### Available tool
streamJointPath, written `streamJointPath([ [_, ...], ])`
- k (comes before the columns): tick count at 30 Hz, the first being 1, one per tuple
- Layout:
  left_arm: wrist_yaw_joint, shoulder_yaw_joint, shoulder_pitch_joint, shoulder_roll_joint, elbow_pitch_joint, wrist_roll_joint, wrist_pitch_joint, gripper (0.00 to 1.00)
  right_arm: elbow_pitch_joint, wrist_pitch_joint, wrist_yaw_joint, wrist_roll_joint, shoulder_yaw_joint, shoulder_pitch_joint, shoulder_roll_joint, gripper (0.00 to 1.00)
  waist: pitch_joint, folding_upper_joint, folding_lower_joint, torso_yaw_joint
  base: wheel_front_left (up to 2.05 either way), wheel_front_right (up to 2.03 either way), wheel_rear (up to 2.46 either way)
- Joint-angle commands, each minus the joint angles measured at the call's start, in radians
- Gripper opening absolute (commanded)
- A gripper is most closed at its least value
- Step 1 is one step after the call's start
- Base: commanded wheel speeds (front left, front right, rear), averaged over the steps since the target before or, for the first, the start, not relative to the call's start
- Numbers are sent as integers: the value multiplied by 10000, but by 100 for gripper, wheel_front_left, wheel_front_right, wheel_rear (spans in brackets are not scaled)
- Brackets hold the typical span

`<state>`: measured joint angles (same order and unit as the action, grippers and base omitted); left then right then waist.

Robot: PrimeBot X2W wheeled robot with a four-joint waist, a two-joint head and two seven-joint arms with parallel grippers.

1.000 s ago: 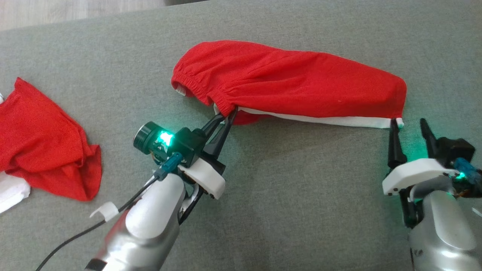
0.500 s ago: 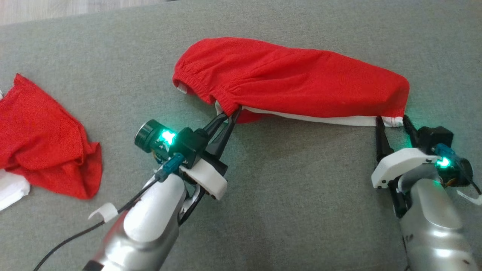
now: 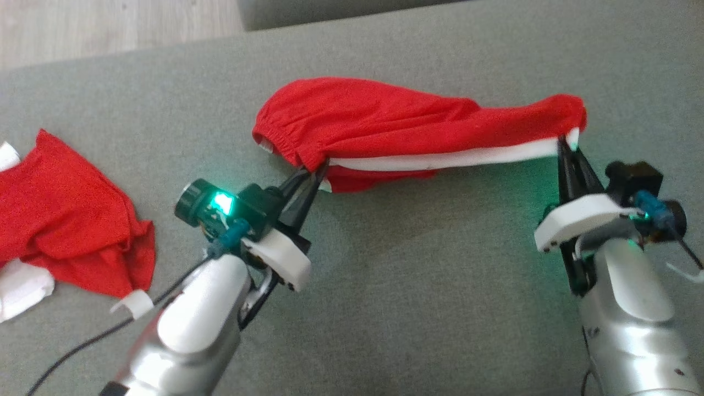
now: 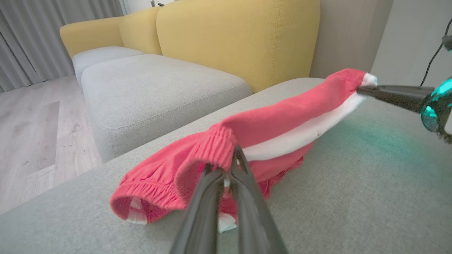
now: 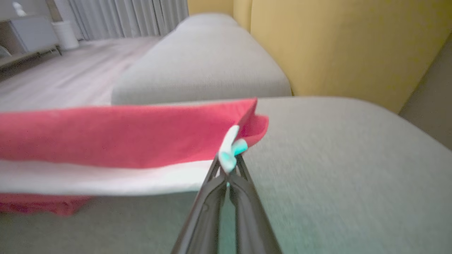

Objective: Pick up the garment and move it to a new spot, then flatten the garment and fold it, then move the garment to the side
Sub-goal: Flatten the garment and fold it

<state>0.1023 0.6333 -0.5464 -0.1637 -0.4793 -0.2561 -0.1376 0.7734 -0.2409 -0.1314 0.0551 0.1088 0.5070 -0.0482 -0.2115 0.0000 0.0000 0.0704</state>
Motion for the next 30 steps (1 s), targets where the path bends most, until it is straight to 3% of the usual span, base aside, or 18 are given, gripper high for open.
streamJointPath([
  [1, 58, -333, -623, -314, 367, -153, 108, 0, -614, -130, 7, -177, -371, 357, -20, 0, 305, 0, 0, 34, 0, 0, 0],
  [10, 271, -374, -3601, -1116, 399, -985, 1189, 0, -2915, 1195, 7, -1179, -1073, 2014, -518, 0, 1161, 0, 0, 59, 0, 0, 0],
  [17, 281, -237, -5293, -1292, -1, -1871, 1197, 0, -3923, 1647, 7, -1555, -1580, 3108, -1222, 0, 1790, 0, 0, 105, 0, 0, 0],
  [23, 282, -89, -5065, -1490, 166, -2453, 1312, 0, -4784, 2363, 7, -1483, -1927, 2451, -1793, 0, 2109, 0, 0, 59, 0, 0, 0],
  [30, 283, 382, -3686, -2148, 1678, -3573, 2332, 0, -6531, 3397, 7, -1523, -1705, 630, -2418, 0, 1689, 0, 0, -97, 0, 0, 0],
])
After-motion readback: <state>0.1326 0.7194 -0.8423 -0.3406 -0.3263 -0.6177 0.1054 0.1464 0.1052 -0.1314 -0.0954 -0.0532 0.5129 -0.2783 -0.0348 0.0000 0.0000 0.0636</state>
